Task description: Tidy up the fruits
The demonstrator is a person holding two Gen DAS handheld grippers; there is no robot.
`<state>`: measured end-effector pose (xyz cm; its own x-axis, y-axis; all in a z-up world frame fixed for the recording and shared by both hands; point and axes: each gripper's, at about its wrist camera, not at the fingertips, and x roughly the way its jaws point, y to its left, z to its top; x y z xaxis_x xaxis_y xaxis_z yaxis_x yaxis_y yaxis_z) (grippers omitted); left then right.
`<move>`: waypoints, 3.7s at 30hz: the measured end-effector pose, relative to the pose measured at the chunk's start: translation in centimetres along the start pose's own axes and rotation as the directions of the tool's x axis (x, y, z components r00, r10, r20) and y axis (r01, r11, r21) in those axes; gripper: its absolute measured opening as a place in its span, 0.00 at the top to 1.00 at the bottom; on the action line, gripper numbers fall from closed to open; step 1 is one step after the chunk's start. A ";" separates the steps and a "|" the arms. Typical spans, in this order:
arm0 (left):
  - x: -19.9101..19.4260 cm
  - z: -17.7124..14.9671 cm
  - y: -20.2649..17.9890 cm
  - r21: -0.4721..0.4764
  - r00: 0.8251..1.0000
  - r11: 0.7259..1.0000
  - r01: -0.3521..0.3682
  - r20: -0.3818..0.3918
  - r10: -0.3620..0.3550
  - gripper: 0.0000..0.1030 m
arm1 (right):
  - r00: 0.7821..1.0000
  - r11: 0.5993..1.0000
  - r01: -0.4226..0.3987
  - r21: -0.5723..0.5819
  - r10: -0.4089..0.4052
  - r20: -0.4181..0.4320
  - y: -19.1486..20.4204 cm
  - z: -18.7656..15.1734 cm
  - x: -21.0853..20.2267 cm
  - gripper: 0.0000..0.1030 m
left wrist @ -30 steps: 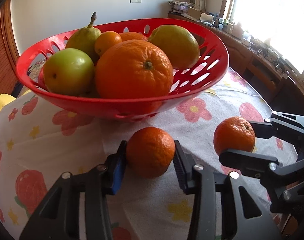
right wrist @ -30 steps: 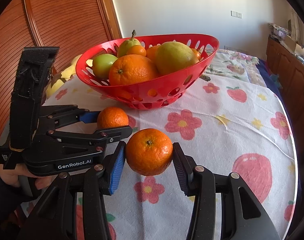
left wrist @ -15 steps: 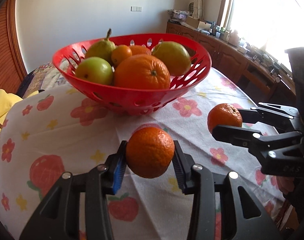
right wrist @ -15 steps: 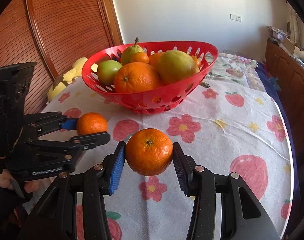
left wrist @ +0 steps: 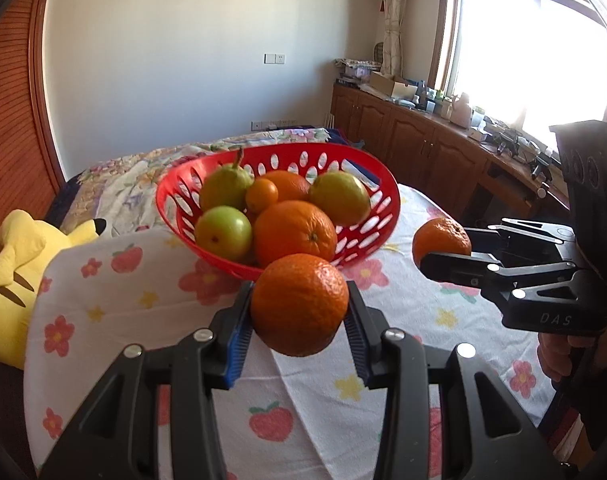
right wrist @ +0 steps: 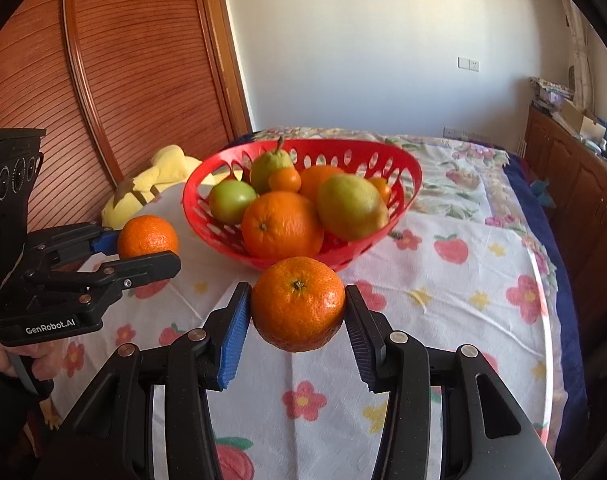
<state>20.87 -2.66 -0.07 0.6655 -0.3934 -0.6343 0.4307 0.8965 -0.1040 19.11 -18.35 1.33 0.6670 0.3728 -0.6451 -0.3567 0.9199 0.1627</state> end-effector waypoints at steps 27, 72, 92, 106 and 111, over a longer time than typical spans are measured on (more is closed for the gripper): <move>3.8 4.8 3.6 -0.028 0.998 0.998 -0.053 0.035 0.054 0.61 | 0.999 0.999 -0.033 -0.028 0.033 -0.001 -0.9 3.7 5.3 0.54; 2.6 4.5 1.9 -0.031 0.993 0.995 -0.099 0.054 0.101 0.52 | 0.998 1.000 -0.004 -0.021 0.006 0.062 -0.3 3.0 2.6 0.45; -8.6 1.5 -2.5 0.001 0.957 0.975 -0.222 0.193 0.218 0.26 | 0.957 0.993 0.111 0.032 -0.115 0.267 3.6 0.5 -7.5 0.12; -12.8 -3.0 -4.7 -0.030 0.944 0.961 -0.274 0.185 0.275 0.19 | 0.915 0.983 0.166 0.080 -0.183 0.359 5.9 -2.6 -13.2 0.03; -14.1 -3.8 -5.3 -0.033 0.946 0.965 -0.261 0.192 0.262 0.18 | 0.907 0.978 0.194 0.073 -0.207 0.366 6.4 -3.0 -14.3 0.03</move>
<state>6.91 -1.12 6.50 0.8593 -0.1762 -0.4803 0.2219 0.9743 0.0397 5.33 -18.14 9.32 0.9185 0.1919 -0.3457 -0.1717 0.9812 0.0886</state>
